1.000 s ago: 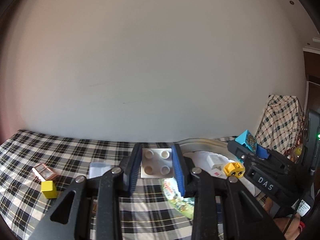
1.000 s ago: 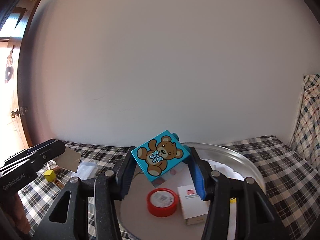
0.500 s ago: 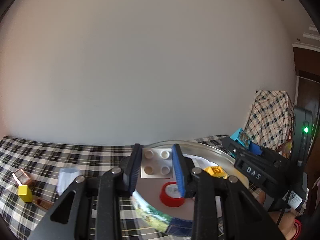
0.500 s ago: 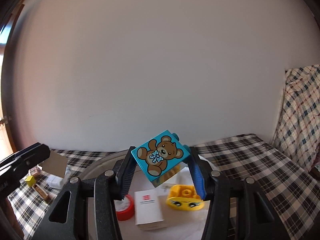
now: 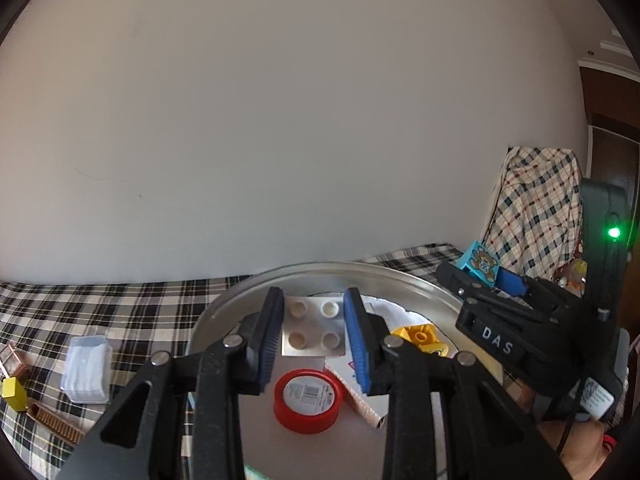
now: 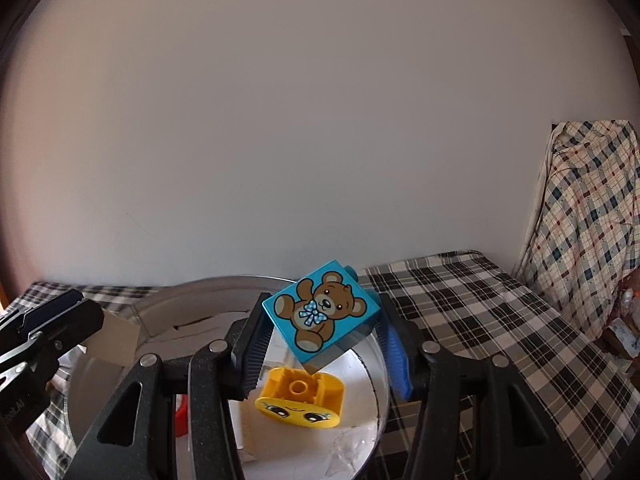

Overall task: Organize rigid objects
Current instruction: 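Open left tool over tin while right tool releases teddy-bear block into tin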

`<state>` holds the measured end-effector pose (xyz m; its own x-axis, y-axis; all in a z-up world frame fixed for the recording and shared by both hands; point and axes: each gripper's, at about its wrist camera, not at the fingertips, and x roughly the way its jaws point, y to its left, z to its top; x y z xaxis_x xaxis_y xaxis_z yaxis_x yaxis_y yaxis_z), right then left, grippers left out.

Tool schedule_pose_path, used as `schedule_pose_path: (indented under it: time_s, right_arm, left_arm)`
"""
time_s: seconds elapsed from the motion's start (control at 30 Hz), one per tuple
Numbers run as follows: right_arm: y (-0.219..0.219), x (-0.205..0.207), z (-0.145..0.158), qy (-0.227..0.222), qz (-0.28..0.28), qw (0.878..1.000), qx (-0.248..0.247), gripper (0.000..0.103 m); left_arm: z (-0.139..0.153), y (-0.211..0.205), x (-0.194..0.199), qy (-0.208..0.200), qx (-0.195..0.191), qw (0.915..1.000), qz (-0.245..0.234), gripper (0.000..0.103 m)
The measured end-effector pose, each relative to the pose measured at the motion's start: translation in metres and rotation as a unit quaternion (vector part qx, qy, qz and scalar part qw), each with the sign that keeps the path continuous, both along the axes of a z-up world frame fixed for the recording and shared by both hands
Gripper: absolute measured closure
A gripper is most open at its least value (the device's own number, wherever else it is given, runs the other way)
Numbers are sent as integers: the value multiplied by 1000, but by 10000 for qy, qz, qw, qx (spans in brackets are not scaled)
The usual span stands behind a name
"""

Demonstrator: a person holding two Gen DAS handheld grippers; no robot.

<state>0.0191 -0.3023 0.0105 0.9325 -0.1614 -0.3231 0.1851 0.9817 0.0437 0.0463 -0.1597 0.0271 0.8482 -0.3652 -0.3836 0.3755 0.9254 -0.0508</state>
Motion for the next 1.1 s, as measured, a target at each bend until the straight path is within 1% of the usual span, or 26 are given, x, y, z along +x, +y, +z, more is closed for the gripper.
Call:
schedule_pose_path:
  time_s: [0.2, 0.3, 0.37, 0.5, 0.57, 0.6, 0.63, 0.67, 0.7, 0.73, 0.77, 0.8, 0.87, 0.97, 1.1]
  right_arm:
    - [-4, 12, -7, 273, -64, 9996, 41, 50]
    - [-6, 17, -12, 477, 40, 9985, 248, 50]
    - [-5, 22, -16, 622, 42, 9977, 281, 50]
    - [-3, 25, -20, 707, 115, 9970, 306, 49]
    - [-4, 28, -23, 724, 143, 9966, 361, 49]
    - [-5, 28, -23, 726, 160, 9965, 388, 49]
    - [-6, 29, -25, 744, 177, 9961, 435, 49]
    - [-7, 30, -26, 769, 172, 9957, 489, 47]
    - [-8, 30, -26, 777, 173, 9954, 533, 37]
    - [-10, 30, -26, 763, 169, 9952, 587, 25]
    - [-11, 27, -24, 673, 156, 9956, 640, 20]
    - [-12, 23, -22, 567, 147, 9960, 674, 19]
    - [-15, 15, -16, 303, 115, 9967, 746, 16]
    - [-20, 4, -11, -54, 36, 9965, 830, 13]
    - [-25, -7, -8, -405, -67, 9945, 963, 13]
  left_arm:
    - [-11, -10, 14, 174, 150, 9997, 58, 73]
    - [-17, -9, 19, 297, 199, 9993, 128, 73]
    - [-19, -8, 22, 347, 189, 9991, 160, 73]
    - [-23, -7, 28, 392, 247, 9986, 273, 73]
    - [-27, -6, 32, 506, 282, 9978, 312, 73]
    - [-29, -6, 33, 548, 290, 9975, 335, 69]
    - [-31, -6, 34, 584, 312, 9971, 370, 63]
    - [-31, -4, 33, 589, 327, 9968, 429, 43]
    - [-30, -3, 31, 536, 326, 9967, 513, 19]
    - [-27, -1, 26, 375, 301, 9970, 615, 8]
    - [-23, 1, 20, 179, 271, 9970, 701, 1]
    - [-19, 3, 14, 7, 246, 9969, 743, 0]
    - [-14, 5, 9, -72, 230, 9973, 694, 0]
    - [-15, 10, 8, -41, 162, 9974, 701, 0]
    - [-20, 16, 10, 43, 284, 9960, 845, 0]
